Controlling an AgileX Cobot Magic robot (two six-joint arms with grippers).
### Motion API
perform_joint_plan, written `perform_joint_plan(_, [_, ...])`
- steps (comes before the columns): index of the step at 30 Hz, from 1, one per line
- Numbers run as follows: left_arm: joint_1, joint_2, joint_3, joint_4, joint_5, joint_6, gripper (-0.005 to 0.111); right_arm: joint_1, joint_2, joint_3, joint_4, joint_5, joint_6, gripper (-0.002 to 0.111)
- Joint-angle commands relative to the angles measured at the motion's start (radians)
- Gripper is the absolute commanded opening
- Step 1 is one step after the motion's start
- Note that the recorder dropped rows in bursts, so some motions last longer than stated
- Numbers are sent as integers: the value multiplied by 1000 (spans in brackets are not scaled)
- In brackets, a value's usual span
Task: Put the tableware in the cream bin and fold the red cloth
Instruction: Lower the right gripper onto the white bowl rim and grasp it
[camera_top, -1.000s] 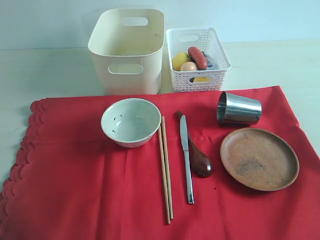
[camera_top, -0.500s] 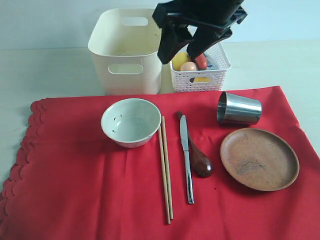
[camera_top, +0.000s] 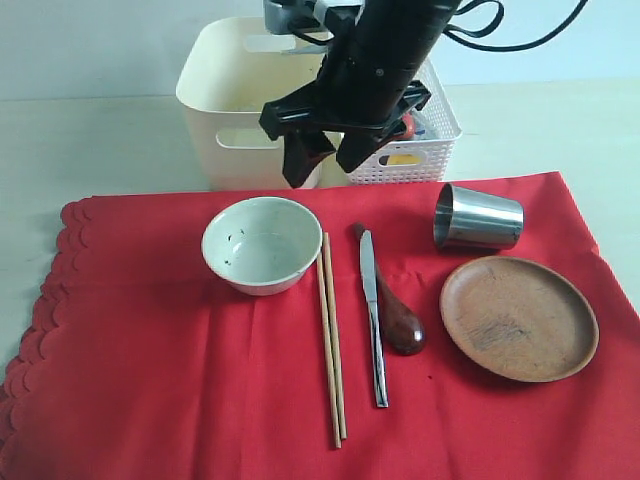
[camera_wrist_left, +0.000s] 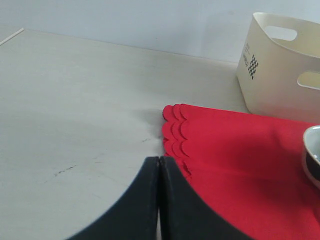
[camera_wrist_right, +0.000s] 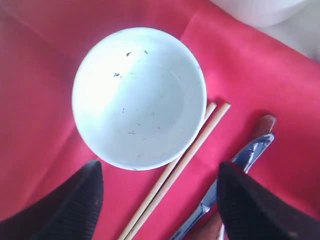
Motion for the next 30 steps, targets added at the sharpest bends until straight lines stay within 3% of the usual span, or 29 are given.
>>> perform_joint_plan(1, [-4,-6,0,1,-6,-3,0,1,25,3,-13,-46,6,62])
perform_joint_plan(30, [-4,-6,0,1,-6,-3,0,1,256,1,-11,-168,9,62])
